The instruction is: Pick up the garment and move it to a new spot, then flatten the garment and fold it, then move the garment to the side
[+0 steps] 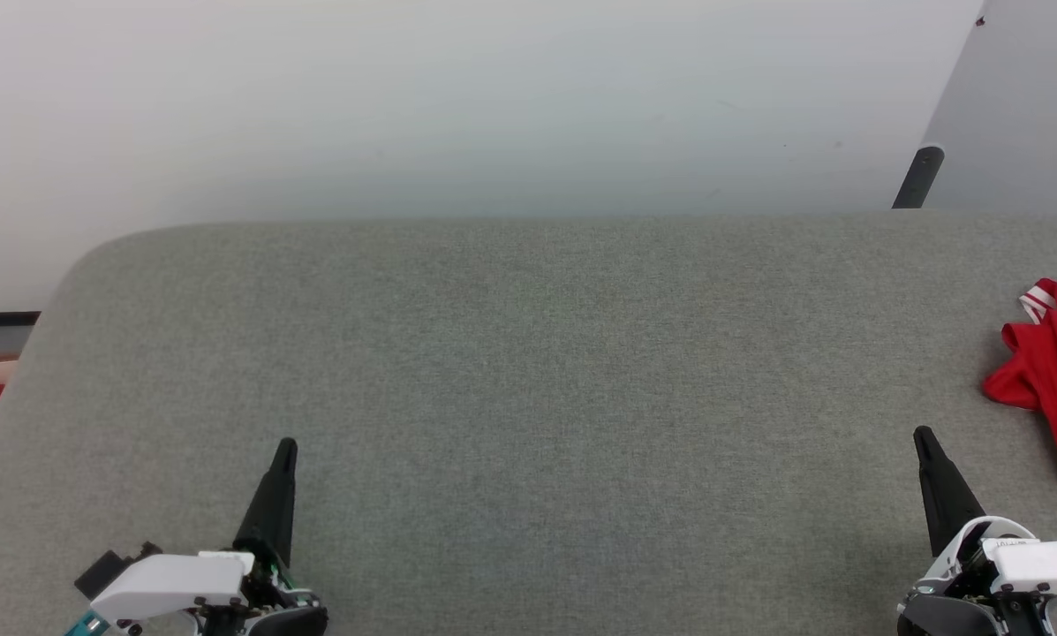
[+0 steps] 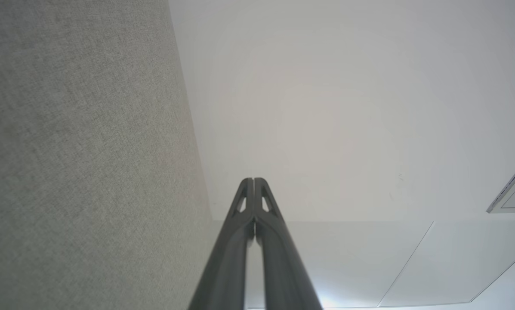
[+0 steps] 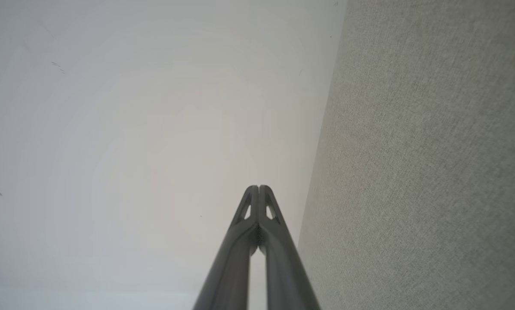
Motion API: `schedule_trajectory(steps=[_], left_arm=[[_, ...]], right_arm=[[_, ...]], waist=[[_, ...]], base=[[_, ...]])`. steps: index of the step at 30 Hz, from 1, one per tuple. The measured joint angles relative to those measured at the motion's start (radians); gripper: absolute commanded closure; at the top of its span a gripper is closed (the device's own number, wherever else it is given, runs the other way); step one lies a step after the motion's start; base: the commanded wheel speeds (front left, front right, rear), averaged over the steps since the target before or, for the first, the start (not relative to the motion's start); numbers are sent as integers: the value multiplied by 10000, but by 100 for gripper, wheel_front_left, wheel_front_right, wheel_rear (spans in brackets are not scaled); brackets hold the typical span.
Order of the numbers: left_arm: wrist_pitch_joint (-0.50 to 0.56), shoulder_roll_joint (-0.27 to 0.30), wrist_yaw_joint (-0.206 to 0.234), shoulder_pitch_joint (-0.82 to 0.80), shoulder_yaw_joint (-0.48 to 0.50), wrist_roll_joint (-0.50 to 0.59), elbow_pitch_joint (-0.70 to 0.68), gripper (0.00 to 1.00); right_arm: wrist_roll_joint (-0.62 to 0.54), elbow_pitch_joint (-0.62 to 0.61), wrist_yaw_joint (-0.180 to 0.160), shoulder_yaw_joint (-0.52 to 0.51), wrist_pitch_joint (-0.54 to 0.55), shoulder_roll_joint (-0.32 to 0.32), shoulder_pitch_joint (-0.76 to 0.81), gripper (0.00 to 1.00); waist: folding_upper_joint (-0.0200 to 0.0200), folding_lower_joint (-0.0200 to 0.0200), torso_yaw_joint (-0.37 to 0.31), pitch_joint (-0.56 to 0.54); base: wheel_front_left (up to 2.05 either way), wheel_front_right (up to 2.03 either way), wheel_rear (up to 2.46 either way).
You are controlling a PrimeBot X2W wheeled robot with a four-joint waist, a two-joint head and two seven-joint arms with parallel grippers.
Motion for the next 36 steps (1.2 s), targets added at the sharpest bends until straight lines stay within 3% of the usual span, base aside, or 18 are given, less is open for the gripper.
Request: schedule_trajectory(steps=[36], left_arm=[[0,0,0,-1,-2,-2,0,100]], right_arm=[[0,0,0,0,0,0,0,100]], waist=[[0,0,0,0]], base=[[0,0,0]])
